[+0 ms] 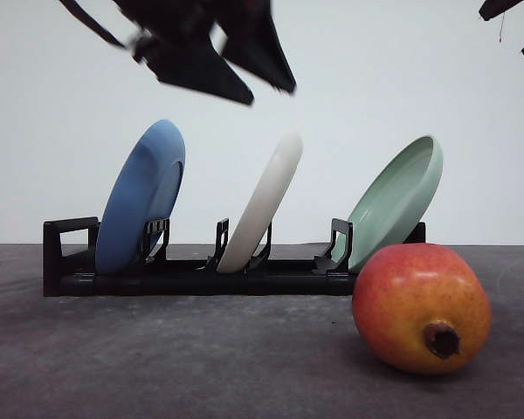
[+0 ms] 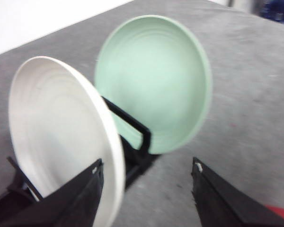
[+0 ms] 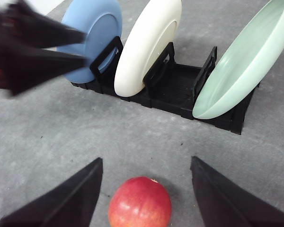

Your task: Place pomegranate in white plate

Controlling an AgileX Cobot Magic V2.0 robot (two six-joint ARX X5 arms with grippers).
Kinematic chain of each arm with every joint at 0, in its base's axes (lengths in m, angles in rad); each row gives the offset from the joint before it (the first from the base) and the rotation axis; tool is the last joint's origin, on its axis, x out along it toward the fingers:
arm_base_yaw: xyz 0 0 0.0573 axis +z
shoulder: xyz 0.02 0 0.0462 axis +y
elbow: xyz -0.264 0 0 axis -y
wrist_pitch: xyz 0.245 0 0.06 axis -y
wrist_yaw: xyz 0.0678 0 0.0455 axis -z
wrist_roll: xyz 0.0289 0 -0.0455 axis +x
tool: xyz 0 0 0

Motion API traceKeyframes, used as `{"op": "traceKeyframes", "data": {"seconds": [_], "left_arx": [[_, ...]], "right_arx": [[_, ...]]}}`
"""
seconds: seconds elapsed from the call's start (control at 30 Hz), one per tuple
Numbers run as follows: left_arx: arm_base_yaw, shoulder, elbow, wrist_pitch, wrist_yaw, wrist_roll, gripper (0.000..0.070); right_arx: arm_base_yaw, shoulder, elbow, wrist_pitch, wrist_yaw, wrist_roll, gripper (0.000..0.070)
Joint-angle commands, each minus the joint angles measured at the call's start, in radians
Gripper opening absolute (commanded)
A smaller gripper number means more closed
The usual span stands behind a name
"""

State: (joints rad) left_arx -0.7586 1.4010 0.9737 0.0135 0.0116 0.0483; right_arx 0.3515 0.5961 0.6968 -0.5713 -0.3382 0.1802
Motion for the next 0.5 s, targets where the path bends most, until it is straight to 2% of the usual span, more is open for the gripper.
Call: {"op": "traceKeyframes", "data": {"seconds": [0.0,0.13,0.47], "left_arx": [[-0.015,0.046,0.02,0.028,-0.052,0.002,0.0354],[-0.023,0.125,0.021,0.05,-0.148,0.004,0.0354],[-0.023,0.24,0.021,0.144,-0.17,0.005,0.0354]], "right_arx": [[0.005,0.003,0.018,0.01,-0.002,-0.011,0.0375],[0.005,0.003,0.018,0.01,-0.002,-0.013,0.0375],[0.005,0.003,0.018,0.01,0.002,-0.013,0.0375]]}}
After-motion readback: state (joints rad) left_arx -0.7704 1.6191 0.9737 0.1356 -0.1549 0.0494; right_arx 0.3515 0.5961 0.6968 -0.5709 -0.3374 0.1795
